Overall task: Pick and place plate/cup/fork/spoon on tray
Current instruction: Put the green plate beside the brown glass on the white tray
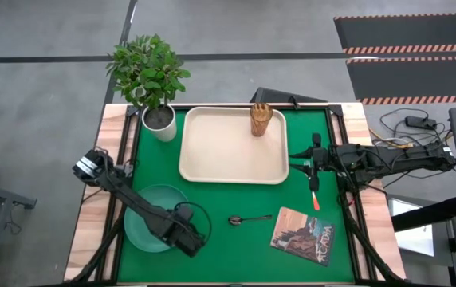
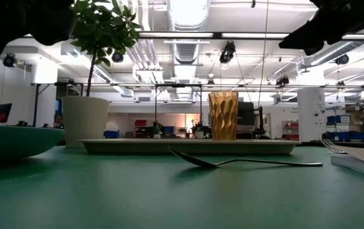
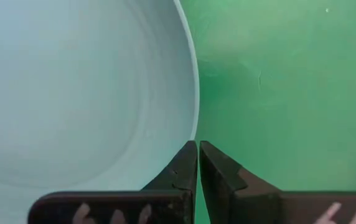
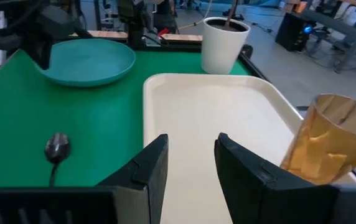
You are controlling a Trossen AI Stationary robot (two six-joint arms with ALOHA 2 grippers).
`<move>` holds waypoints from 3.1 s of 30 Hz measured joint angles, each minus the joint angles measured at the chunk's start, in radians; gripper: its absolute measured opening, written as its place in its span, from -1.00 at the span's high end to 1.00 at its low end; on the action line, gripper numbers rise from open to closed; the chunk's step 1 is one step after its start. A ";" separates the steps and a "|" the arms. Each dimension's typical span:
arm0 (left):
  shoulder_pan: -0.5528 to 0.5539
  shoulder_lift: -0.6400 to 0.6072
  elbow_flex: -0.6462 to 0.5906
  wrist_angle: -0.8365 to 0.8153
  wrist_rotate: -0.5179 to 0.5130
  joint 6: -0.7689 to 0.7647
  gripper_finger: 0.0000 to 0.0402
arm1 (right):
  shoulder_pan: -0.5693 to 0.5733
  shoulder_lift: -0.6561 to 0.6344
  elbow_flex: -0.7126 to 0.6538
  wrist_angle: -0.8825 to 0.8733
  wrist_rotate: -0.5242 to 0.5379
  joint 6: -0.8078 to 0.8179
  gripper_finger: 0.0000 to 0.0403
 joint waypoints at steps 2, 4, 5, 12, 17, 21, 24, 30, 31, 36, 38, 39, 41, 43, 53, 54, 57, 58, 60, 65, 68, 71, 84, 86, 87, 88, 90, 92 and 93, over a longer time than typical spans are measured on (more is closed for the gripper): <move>0.000 -0.001 -0.004 0.000 -0.002 0.003 0.95 | 0.000 0.001 0.000 -0.009 -0.026 0.002 0.40; 0.000 -0.001 -0.013 0.017 -0.001 0.022 0.85 | 0.000 0.002 0.000 -0.018 -0.034 0.011 0.40; 0.000 -0.001 -0.017 0.026 -0.001 0.026 0.80 | 0.000 0.002 0.000 -0.019 -0.034 0.013 0.40; 0.000 0.016 -0.059 0.049 -0.007 0.028 0.38 | 0.000 0.002 0.000 -0.018 -0.034 0.015 0.40; 0.000 0.028 -0.101 0.131 -0.031 0.045 0.35 | 0.000 0.002 0.000 -0.019 -0.034 0.014 0.40; 0.000 0.038 -0.101 0.130 -0.033 0.046 0.54 | 0.000 0.002 0.000 -0.019 -0.034 0.014 0.40; 0.000 0.038 -0.101 0.131 -0.033 0.046 0.84 | 0.000 0.002 0.000 -0.019 -0.034 0.013 0.40; 0.000 0.027 -0.089 0.114 -0.032 0.048 0.97 | 0.000 0.002 -0.001 -0.019 -0.034 0.013 0.40; 0.000 0.025 -0.078 0.109 -0.027 0.058 0.97 | 0.000 0.002 -0.001 -0.019 -0.034 0.013 0.40; -0.001 0.023 0.045 0.022 0.076 0.291 0.99 | 0.000 0.002 -0.001 -0.020 -0.034 0.013 0.40; -0.006 0.022 0.109 -0.029 0.087 0.385 1.00 | 0.000 0.002 -0.001 -0.020 -0.033 0.013 0.40; -0.008 0.022 0.142 -0.060 0.079 0.422 1.00 | 0.000 0.002 -0.001 -0.020 -0.033 0.013 0.40; -0.011 0.021 0.208 -0.134 0.034 0.480 1.00 | 0.000 0.002 -0.001 -0.020 -0.033 0.013 0.40; -0.012 0.021 0.269 -0.188 -0.026 0.520 1.00 | 0.000 0.002 -0.001 -0.020 -0.033 0.013 0.40; -0.001 0.022 0.460 -0.238 -0.334 0.683 1.00 | 0.000 0.002 -0.008 -0.020 -0.025 0.013 0.40; 0.007 0.022 0.464 -0.234 -0.356 0.706 1.00 | 0.000 0.002 -0.008 -0.020 -0.024 0.013 0.40; 0.045 0.022 0.463 -0.224 -0.414 0.782 1.00 | 0.000 0.002 -0.009 -0.020 -0.024 0.007 0.40; 0.062 0.022 0.459 -0.220 -0.424 0.810 1.00 | 0.000 0.002 -0.009 -0.020 -0.024 0.006 0.40; 0.100 0.022 0.455 -0.212 -0.431 0.870 1.00 | 0.000 0.002 -0.009 -0.020 -0.024 0.006 0.40; 0.225 0.031 0.435 -0.173 -0.441 1.002 1.00 | 0.000 -0.002 -0.009 -0.020 -0.024 -0.003 0.40; 0.304 0.046 0.427 -0.144 -0.444 1.072 1.00 | 0.000 -0.006 -0.009 -0.022 -0.025 -0.010 0.40; 0.376 0.063 0.412 -0.107 -0.445 1.135 1.00 | 0.000 -0.006 -0.009 -0.028 -0.025 -0.015 0.40; 0.589 0.070 0.209 0.159 -0.443 1.309 1.00 | 0.000 -0.006 -0.009 -0.050 -0.025 -0.041 0.40; 0.608 0.070 0.182 0.184 -0.439 1.312 1.00 | 0.000 -0.006 -0.009 -0.050 -0.025 -0.041 0.40; 0.616 0.070 0.170 0.194 -0.433 1.309 1.00 | 0.000 -0.006 -0.009 -0.050 -0.025 -0.041 0.40; 0.621 0.070 0.159 0.207 -0.429 1.308 1.00 | 0.000 -0.006 -0.009 -0.050 -0.025 -0.041 0.40; 0.630 0.070 0.139 0.224 -0.424 1.309 1.00 | 0.000 -0.006 -0.009 -0.050 -0.025 -0.041 0.40; 0.632 0.070 0.123 0.228 -0.413 1.309 1.00 | 0.000 -0.006 -0.009 -0.050 -0.025 -0.045 0.40; 0.631 0.070 0.115 0.241 -0.409 1.308 1.00 | 0.000 -0.006 -0.009 -0.050 -0.025 -0.047 0.40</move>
